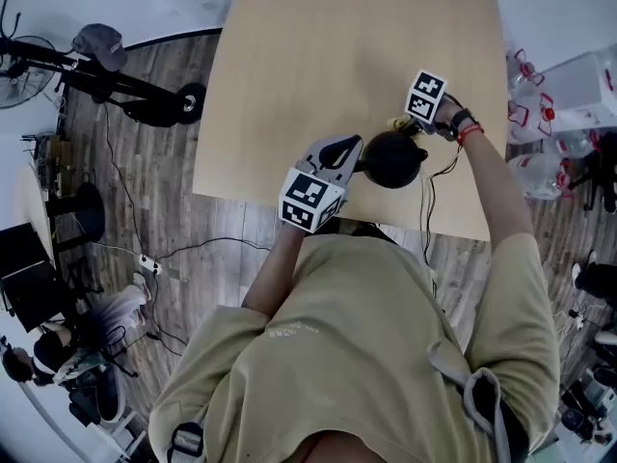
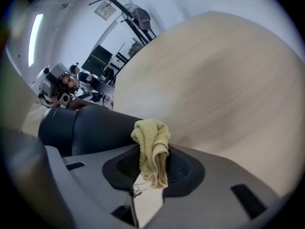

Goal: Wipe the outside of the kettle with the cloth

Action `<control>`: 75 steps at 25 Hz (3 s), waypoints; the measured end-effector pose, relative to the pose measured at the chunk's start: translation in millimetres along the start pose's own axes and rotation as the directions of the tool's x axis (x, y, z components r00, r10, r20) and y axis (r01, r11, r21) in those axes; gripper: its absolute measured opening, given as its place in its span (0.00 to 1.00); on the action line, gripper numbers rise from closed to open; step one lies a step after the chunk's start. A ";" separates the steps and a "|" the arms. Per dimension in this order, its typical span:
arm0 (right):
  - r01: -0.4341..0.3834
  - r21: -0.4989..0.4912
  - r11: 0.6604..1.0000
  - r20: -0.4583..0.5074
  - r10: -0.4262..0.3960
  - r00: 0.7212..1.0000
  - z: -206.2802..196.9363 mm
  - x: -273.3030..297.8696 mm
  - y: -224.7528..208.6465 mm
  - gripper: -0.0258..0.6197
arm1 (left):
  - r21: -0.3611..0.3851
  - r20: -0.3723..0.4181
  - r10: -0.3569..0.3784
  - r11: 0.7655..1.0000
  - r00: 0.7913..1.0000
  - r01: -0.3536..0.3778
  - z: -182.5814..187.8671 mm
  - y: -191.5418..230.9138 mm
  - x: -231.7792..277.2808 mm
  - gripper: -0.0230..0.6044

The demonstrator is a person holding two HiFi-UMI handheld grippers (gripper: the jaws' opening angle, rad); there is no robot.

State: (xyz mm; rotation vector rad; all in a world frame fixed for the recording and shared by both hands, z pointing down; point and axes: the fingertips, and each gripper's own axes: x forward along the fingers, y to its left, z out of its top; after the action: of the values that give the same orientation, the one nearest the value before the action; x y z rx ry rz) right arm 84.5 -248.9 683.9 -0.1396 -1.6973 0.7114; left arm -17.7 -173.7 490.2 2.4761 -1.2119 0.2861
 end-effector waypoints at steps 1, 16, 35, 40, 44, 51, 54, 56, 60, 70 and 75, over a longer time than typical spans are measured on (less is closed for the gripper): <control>-0.006 0.024 1.000 0.026 0.005 1.000 -8.4 -0.4 -0.2 0.24 | 0.004 -0.003 -0.011 1.000 1.000 0.011 0.4 -3.2 3.1 0.08; -0.140 0.398 0.907 0.599 -0.141 0.788 -104.6 8.5 35.7 0.23 | 0.058 -0.010 -0.128 0.990 0.992 0.128 6.5 -52.6 30.5 0.08; -0.108 0.556 0.824 0.567 -0.281 0.775 -126.5 86.4 152.3 0.23 | 0.075 -0.015 -0.148 0.986 0.989 0.149 -18.0 -69.3 -1.3 0.08; -0.132 0.569 0.811 0.584 -0.285 0.760 -101.5 101.5 171.9 0.23 | 0.072 0.002 -0.153 0.986 0.988 0.153 -13.5 -67.3 -8.4 0.08; -0.224 0.551 0.804 0.656 -0.251 0.712 -69.4 108.5 184.9 0.24 | 0.053 0.008 -0.155 0.987 0.988 0.154 -15.5 -65.8 -12.5 0.08; -0.282 0.568 0.773 0.726 -0.310 0.614 -31.5 102.2 186.7 0.24 | 0.028 0.017 -0.129 0.991 0.991 0.129 -16.3 -52.7 -24.7 0.08; -0.284 0.564 0.776 0.746 -0.331 0.578 -19.0 92.4 185.1 0.24 | 0.009 0.030 -0.120 0.993 0.992 0.120 -13.9 -44.1 -27.9 0.08; -0.302 0.565 0.768 0.755 -0.335 0.563 -12.6 89.8 186.2 0.24 | 0.004 0.032 -0.113 0.994 0.993 0.113 -13.8 -38.7 -30.1 0.08; -0.253 0.563 0.787 0.743 -0.348 0.573 -9.8 94.3 189.8 0.24 | 0.004 0.034 -0.105 0.994 0.994 0.105 -16.9 -33.9 -29.5 0.08; -0.049 0.481 0.875 0.612 -0.295 0.733 -71.0 81.7 218.5 0.24 | 0.038 0.011 -0.095 0.995 0.995 0.094 -14.0 -22.4 -26.9 0.08; 0.008 0.550 0.835 0.542 -0.364 0.758 -127.1 60.6 181.0 0.24 | 0.033 0.023 -0.085 0.996 0.996 0.084 -10.9 -11.6 -26.2 0.08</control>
State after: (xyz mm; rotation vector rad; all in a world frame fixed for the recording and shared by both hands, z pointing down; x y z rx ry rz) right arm 134.5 -27.5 651.0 0.7403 -2.0324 1.1155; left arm -24.7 -143.9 488.6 2.5573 -1.1164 0.2551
